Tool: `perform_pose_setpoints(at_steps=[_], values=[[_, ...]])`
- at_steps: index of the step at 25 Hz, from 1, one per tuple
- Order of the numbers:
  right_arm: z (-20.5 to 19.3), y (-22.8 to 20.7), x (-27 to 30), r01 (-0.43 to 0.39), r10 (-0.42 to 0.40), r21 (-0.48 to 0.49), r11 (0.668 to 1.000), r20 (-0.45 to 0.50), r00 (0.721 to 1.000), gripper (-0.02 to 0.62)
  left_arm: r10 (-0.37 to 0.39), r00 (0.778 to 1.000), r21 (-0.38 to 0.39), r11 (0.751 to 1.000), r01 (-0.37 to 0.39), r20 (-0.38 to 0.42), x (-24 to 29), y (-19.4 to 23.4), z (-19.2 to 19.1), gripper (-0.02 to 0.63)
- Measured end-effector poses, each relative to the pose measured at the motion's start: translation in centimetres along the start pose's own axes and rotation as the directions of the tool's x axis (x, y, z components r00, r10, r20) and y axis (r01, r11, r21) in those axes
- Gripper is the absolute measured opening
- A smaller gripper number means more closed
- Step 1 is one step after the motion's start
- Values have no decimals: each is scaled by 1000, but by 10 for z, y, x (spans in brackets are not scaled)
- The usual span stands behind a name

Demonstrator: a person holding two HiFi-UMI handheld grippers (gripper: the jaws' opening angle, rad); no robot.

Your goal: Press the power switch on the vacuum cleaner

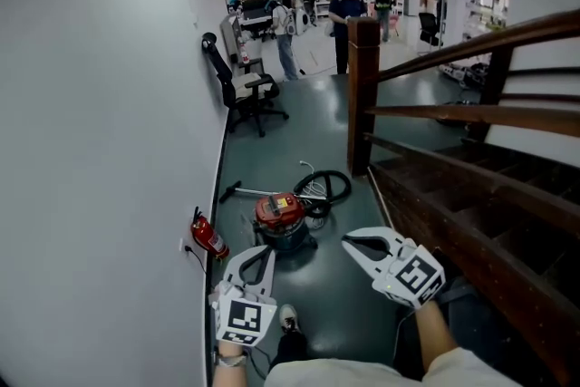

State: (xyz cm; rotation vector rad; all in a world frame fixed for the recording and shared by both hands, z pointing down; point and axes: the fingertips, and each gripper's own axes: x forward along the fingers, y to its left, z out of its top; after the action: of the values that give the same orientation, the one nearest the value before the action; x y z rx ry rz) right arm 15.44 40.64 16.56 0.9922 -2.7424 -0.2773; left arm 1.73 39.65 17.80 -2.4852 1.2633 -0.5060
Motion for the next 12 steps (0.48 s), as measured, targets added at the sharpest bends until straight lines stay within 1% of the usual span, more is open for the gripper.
perform_pose_setpoints(at_steps=[7, 12], values=[[-12, -22, 28, -2, 2, -2, 1000, -19, 1000, 23, -19, 1000, -12, 1000, 20, 14, 35, 20, -13, 0], [-10, -53, 66, 1, -1, -15, 1000, -16, 1000, 23, -21, 1000, -14, 1000, 21, 24, 72, 57, -22, 0]])
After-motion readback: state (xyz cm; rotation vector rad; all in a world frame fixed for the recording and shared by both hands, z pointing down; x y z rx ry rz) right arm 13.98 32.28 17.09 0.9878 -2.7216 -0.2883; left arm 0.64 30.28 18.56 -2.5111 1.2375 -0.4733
